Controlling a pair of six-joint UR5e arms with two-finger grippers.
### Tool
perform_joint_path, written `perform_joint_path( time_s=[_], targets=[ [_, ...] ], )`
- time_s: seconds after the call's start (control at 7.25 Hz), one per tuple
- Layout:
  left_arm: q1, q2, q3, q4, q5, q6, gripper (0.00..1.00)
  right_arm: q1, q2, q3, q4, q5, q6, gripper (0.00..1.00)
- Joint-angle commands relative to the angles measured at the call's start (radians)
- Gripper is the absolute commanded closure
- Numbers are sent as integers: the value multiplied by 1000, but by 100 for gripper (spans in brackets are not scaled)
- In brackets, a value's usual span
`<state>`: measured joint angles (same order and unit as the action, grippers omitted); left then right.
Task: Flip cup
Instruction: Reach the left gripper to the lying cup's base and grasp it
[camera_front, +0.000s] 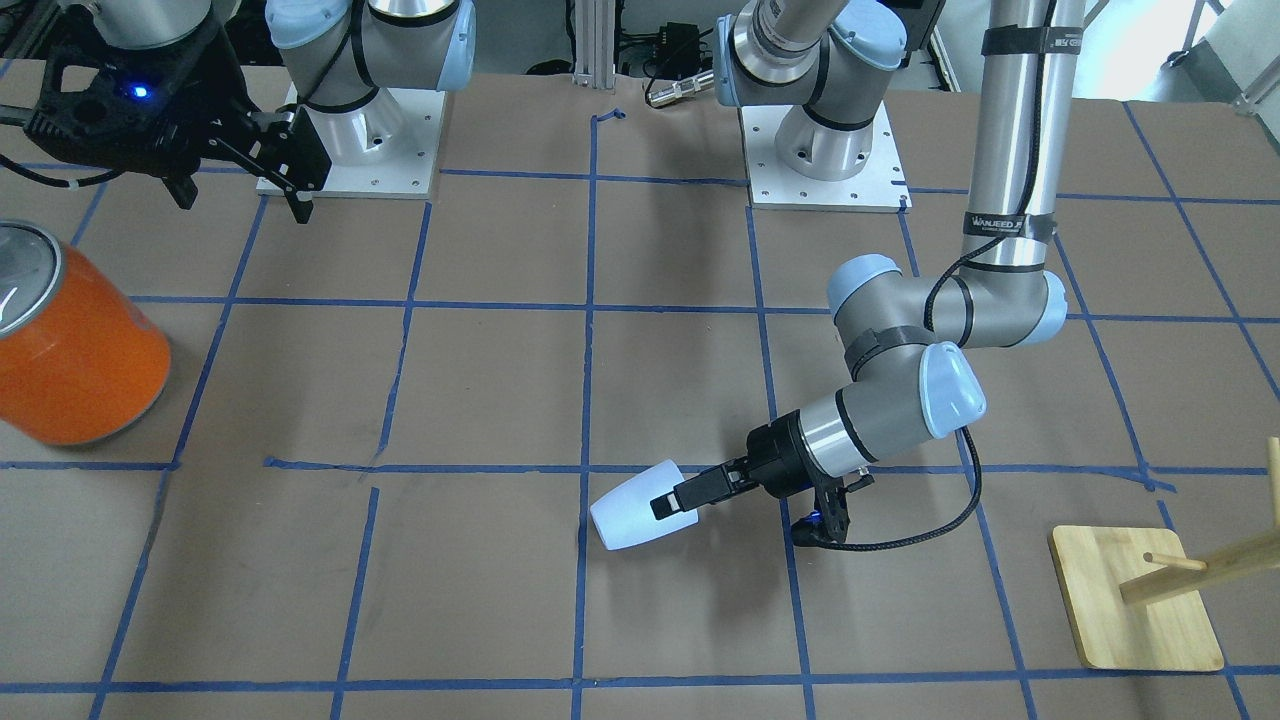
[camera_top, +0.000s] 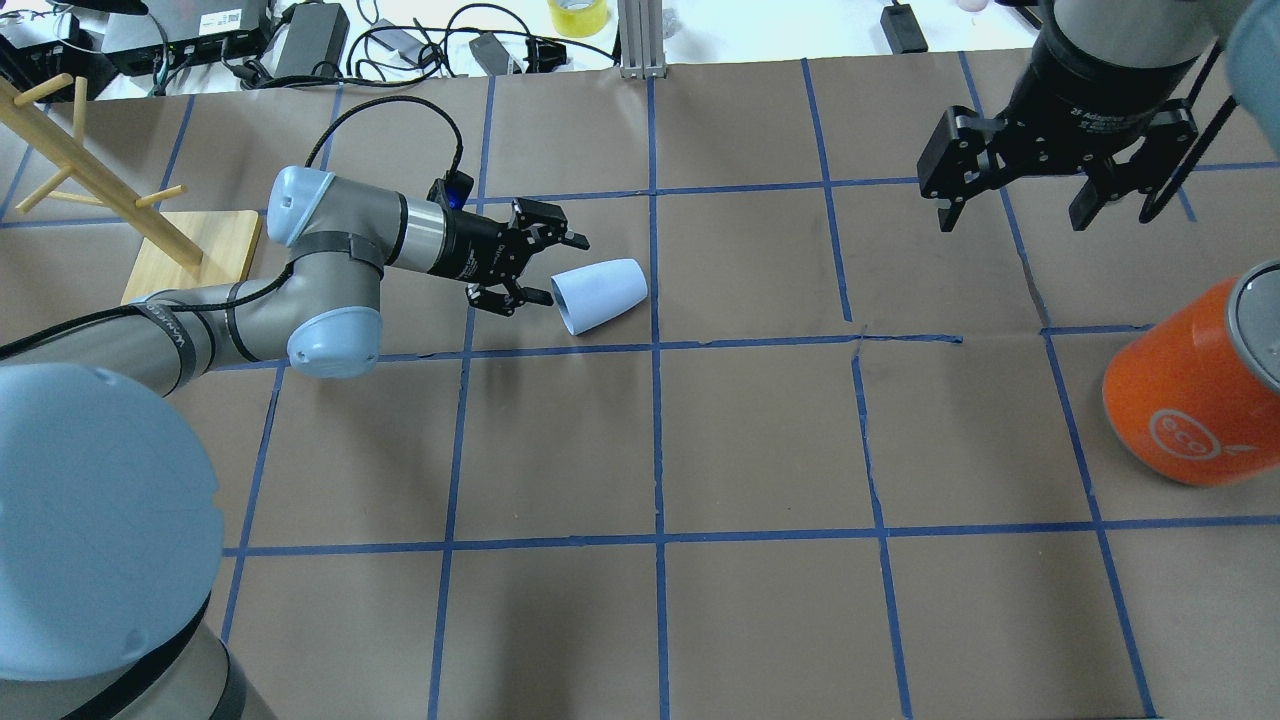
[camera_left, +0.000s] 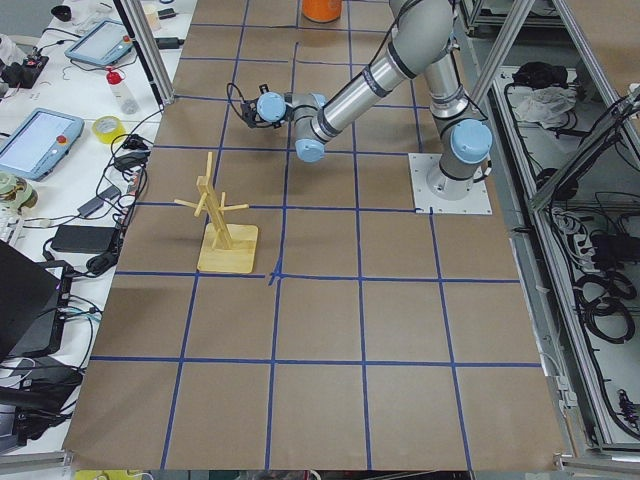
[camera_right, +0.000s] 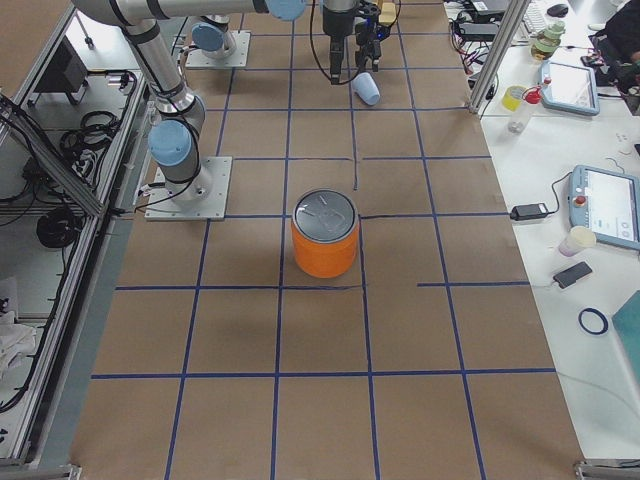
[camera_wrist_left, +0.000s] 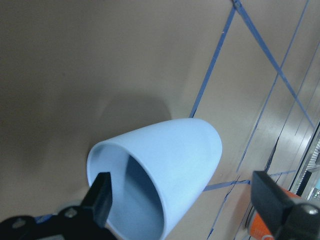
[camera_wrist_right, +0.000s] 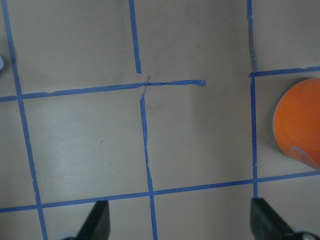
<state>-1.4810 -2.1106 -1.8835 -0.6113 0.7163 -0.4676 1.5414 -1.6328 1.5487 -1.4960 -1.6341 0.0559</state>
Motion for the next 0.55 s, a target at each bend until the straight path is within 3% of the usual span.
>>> perform_joint_path(
  time_s=[0.0, 0.14, 0.41],
  targets=[
    [-4, -11, 1, 10, -40, -87, 18, 0, 1, -1, -1, -1, -1, 0],
    [-5, -14, 0, 10, -38, -86, 48, -1, -1, -1, 0, 0, -1, 0],
    [-18, -14, 6, 15, -32, -86, 76, 0, -1, 1, 0, 0, -1, 0]
  ],
)
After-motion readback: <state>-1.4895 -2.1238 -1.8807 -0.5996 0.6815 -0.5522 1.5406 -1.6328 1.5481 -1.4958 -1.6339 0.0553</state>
